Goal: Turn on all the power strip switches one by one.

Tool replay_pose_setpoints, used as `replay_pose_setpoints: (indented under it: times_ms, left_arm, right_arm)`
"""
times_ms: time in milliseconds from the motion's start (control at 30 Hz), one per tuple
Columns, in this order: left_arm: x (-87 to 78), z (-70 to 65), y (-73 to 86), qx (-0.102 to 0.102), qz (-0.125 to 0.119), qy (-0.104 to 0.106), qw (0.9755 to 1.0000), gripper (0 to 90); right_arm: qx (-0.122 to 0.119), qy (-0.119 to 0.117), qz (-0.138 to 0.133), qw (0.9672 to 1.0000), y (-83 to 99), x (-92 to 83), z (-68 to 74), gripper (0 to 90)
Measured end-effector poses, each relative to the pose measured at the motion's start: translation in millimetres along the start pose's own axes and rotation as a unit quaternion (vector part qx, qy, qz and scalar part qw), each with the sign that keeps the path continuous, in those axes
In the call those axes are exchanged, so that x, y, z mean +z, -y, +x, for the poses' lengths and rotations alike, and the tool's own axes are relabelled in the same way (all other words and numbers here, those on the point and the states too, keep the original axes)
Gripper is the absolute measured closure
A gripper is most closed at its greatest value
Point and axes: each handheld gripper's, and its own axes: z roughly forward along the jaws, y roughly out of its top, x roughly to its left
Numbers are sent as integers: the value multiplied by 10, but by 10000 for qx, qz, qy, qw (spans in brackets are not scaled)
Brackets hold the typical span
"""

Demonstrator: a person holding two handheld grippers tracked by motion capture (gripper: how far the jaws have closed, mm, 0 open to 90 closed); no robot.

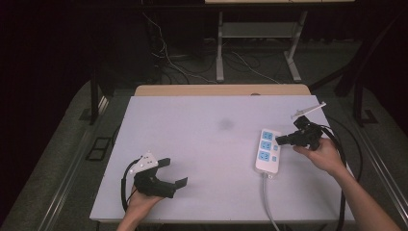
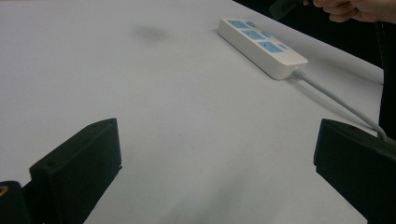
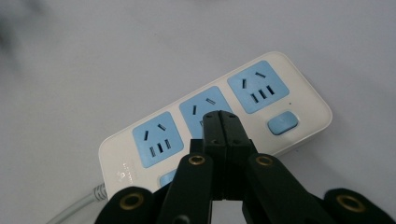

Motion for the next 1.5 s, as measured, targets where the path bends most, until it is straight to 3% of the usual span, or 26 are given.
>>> replay_pose_setpoints:
  times_ms: [833, 1500]
  left_arm:
    - [-11, 1, 2, -7, -9, -15, 10000, 0]
    - [-2, -14, 3, 42, -4, -44, 10000, 0]
  right_arm:
    - [62, 38, 190, 9998, 66, 199, -45, 900]
    - [-36, 184, 85, 9998, 118, 215, -24, 900]
